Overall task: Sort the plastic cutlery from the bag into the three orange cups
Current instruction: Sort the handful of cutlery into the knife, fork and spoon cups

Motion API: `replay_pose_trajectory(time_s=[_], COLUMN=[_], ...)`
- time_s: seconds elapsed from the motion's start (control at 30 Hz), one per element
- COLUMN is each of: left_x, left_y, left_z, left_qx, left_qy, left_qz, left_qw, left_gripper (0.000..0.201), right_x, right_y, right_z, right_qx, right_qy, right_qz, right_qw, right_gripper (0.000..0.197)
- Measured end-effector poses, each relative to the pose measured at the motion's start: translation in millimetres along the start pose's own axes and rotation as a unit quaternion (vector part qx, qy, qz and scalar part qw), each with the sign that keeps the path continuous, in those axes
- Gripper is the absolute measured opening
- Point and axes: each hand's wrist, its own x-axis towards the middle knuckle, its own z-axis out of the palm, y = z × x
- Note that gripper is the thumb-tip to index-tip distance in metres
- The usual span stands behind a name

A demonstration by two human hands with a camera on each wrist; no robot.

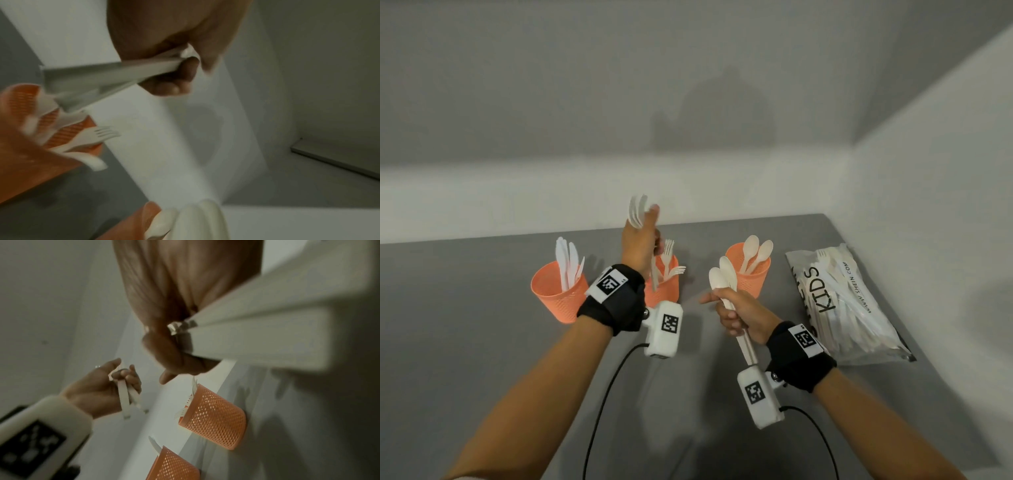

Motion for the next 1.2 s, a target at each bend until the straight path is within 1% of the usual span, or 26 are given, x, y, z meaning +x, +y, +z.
replay_pose_trajectory(time_s=[0.1,0.17,0.23,0.3,0.37,0.47,0.53,0.6,0.67,0.73,0.77,0.8,0.83,0.9,0.93,1.0,1.07,1.1,1.13,1.17,1.2], left_x=[-18,-33,-42,-45,-44,-45,-45,-45,-46,-44,-43,-42,-41,-36,-35,-33,-31,-28,-25,-19,-13], left_y=[-13,-26,-41,-52,-57,-52,-48,-46,-46,-48,-48,-48,-47,-50,-51,-52,-49,-47,-44,-40,-35], left_z=[-1,5,10,15,18,24,27,29,30,31,32,33,35,38,40,45,48,48,47,45,41], left_qx=[0.085,0.13,0.169,0.197,0.207,0.177,0.138,0.124,0.149,0.171,0.173,0.173,0.174,0.186,0.191,0.181,0.147,0.124,0.099,0.068,0.035], left_qy=[-0.115,-0.188,-0.226,-0.217,-0.199,-0.185,-0.177,-0.188,-0.214,-0.223,-0.218,-0.208,-0.193,-0.15,-0.132,-0.118,-0.113,-0.101,-0.079,-0.046,-0.011], left_qz=[-0.031,-0.023,-0.002,0.009,0.014,0.04,0.037,0.022,0.001,-0.006,0.002,0.015,0.031,0.062,0.076,0.09,0.076,0.056,0.033,0.013,0.007], left_qw=[0.989,0.973,0.959,0.956,0.958,0.966,0.974,0.974,0.965,0.96,0.961,0.963,0.965,0.969,0.97,0.972,0.98,0.985,0.991,0.997,0.999], left_gripper=[0.015,0.011,0.013,0.019,0.017,0.01,0.008,0.007,0.006,0.015,0.014,0.01,0.005,0.009,0.01,0.01,0.017,0.022,0.026,0.029,0.032], right_x=[0,0,-1,-1,-2,-2,-3,-2,-2,0,2,5,8,15,18,21,26,31,36,39,43], right_y=[-3,-5,-6,-6,-5,-1,2,4,2,0,-1,-2,-3,-10,-14,-24,-31,-34,-37,-42,-48], right_z=[-1,-1,0,0,0,-3,-6,-9,-13,-16,-18,-19,-20,-21,-22,-23,-24,-25,-28,-31,-36], right_qx=[0.024,0.032,0.029,0.021,0.012,-0.01,-0.024,-0.025,-0.032,-0.055,-0.075,-0.1,-0.132,-0.175,-0.175,-0.16,-0.148,-0.134,-0.101,-0.054,0.005], right_qy=[-0.015,-0.023,-0.031,-0.042,-0.051,-0.064,-0.078,-0.09,-0.104,-0.11,-0.098,-0.071,-0.032,0.039,0.056,0.057,0.077,0.105,0.134,0.155,0.169], right_qz=[0.014,0.021,0.026,0.03,0.034,0.049,0.056,0.058,0.066,0.075,0.071,0.054,0.018,-0.08,-0.113,-0.136,-0.143,-0.142,-0.141,-0.138,-0.139], right_qw=[0.999,0.999,0.999,0.998,0.998,0.997,0.995,0.994,0.992,0.99,0.99,0.991,0.991,0.981,0.976,0.976,0.976,0.975,0.976,0.977,0.976], right_gripper=[0.036,0.038,0.037,0.034,0.03,0.028,0.028,0.03,0.034,0.034,0.031,0.028,0.027,0.023,0.021,0.02,0.025,0.018,0.007,0.005,0.01])
